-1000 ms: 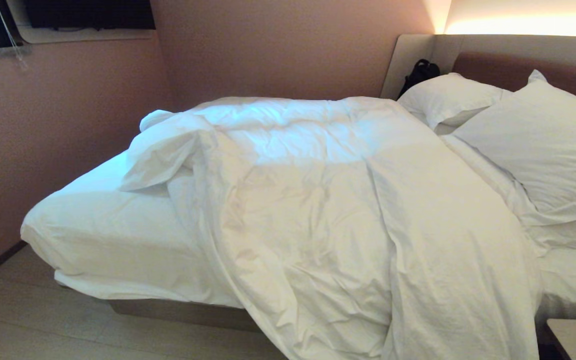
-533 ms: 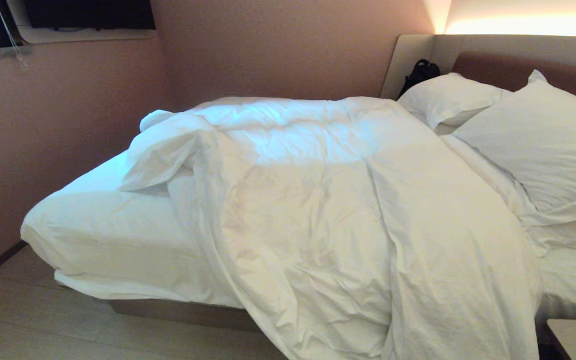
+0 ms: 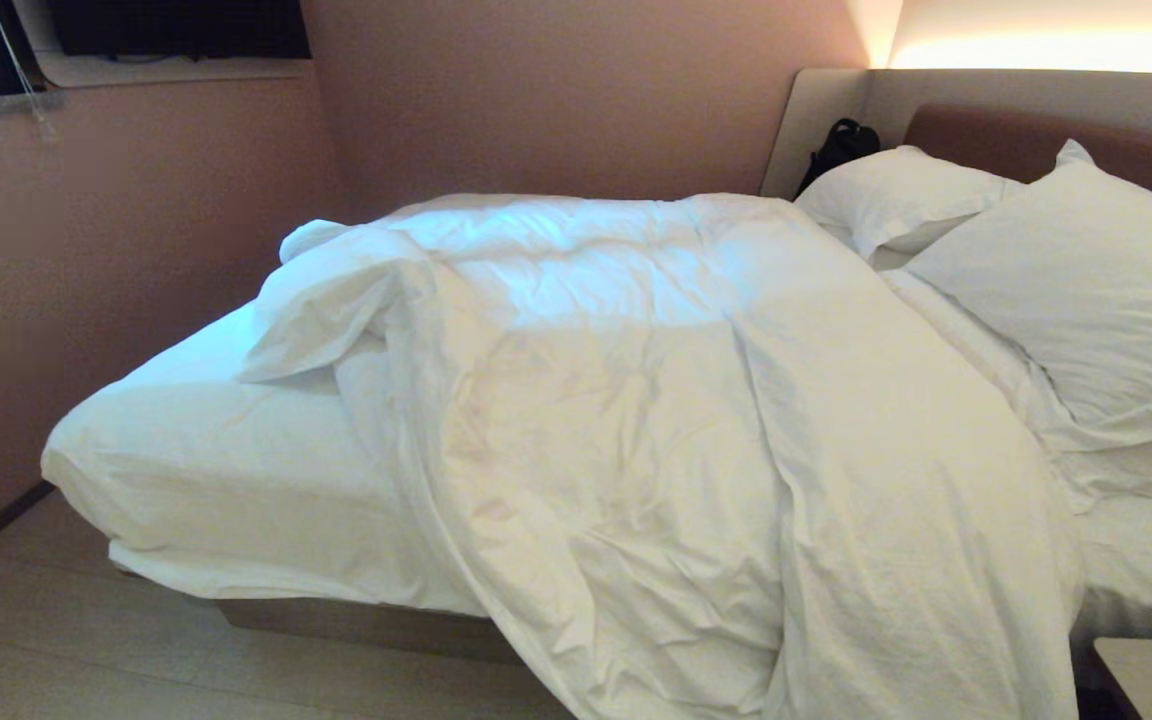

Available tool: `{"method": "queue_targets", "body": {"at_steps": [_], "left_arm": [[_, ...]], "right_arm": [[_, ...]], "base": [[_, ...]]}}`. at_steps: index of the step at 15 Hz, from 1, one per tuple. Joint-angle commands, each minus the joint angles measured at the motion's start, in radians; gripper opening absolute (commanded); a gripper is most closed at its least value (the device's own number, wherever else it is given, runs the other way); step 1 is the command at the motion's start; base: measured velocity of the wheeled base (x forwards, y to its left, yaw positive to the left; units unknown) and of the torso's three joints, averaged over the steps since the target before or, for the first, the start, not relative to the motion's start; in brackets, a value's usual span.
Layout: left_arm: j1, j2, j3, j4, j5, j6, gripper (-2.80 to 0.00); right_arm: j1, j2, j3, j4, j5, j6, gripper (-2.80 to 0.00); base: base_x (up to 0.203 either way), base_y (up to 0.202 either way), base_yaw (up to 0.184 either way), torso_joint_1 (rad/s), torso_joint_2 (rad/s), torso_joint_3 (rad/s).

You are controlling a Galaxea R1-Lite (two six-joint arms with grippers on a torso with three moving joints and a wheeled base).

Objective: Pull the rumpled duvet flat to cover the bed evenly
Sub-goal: Hold the folded corner of the quilt

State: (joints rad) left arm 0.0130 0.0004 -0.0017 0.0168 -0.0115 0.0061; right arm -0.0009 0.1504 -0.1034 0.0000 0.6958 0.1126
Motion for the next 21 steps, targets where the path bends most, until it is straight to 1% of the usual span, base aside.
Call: {"method": "queue_targets", "body": {"at_steps": [1, 3, 5, 8, 10, 11, 12, 13, 16, 17, 18, 21], "left_arm": [[0.001, 0.000, 0.000, 0.000, 0.001, 0.000, -2.80], [0.001, 0.000, 0.000, 0.000, 0.001, 0.000, -2.80], [0.001, 0.000, 0.000, 0.000, 0.001, 0.000, -2.80], [0.000, 0.000, 0.000, 0.000, 0.001, 0.000, -2.80], [-0.001, 0.000, 0.000, 0.000, 0.001, 0.000, -2.80], [0.000, 0.000, 0.000, 0.000, 0.001, 0.000, -2.80], [0.001, 0.000, 0.000, 0.000, 0.001, 0.000, -2.80], [0.001, 0.000, -0.001, 0.000, 0.000, 0.000, -2.80], [0.001, 0.000, 0.000, 0.000, 0.001, 0.000, -2.80], [0.001, 0.000, 0.000, 0.000, 0.001, 0.000, -2.80], [0.001, 0.000, 0.000, 0.000, 0.000, 0.000, -2.80], [0.001, 0.000, 0.000, 0.000, 0.001, 0.000, -2.80]], "right_arm": [[0.001, -0.057, -0.001, 0.000, -0.003, 0.000, -2.80], [0.001, -0.096, -0.001, 0.001, -0.053, -0.002, -2.80], [0.001, -0.125, -0.001, 0.005, -0.086, -0.002, -2.80], [0.001, -0.150, 0.002, 0.002, -0.217, 0.000, -2.80], [0.002, -0.150, 0.002, -0.006, -0.267, -0.001, -2.80], [0.001, -0.150, 0.001, -0.007, -0.337, 0.000, -2.80], [0.002, -0.150, 0.000, -0.008, -0.427, -0.003, -2.80], [0.002, -0.150, -0.002, -0.012, -0.469, -0.011, -2.80], [0.002, -0.150, 0.001, -0.020, -0.478, -0.033, -2.80], [0.002, -0.150, 0.004, -0.020, -0.530, -0.058, -2.80], [0.002, -0.150, 0.007, -0.017, -0.556, -0.080, -2.80], [0.002, -0.150, 0.016, -0.012, -0.572, -0.114, -2.80]], "base": [[0.000, 0.000, 0.000, 0.000, 0.00, 0.000], [0.000, 0.000, 0.000, 0.000, 0.00, 0.000], [0.000, 0.000, 0.000, 0.000, 0.00, 0.000], [0.000, 0.000, 0.000, 0.000, 0.00, 0.000], [0.000, 0.000, 0.000, 0.000, 0.00, 0.000], [0.000, 0.000, 0.000, 0.000, 0.00, 0.000], [0.000, 0.000, 0.000, 0.000, 0.00, 0.000], [0.000, 0.000, 0.000, 0.000, 0.00, 0.000], [0.000, 0.000, 0.000, 0.000, 0.00, 0.000], [0.000, 0.000, 0.000, 0.000, 0.00, 0.000], [0.000, 0.000, 0.000, 0.000, 0.00, 0.000], [0.000, 0.000, 0.000, 0.000, 0.00, 0.000]]}}
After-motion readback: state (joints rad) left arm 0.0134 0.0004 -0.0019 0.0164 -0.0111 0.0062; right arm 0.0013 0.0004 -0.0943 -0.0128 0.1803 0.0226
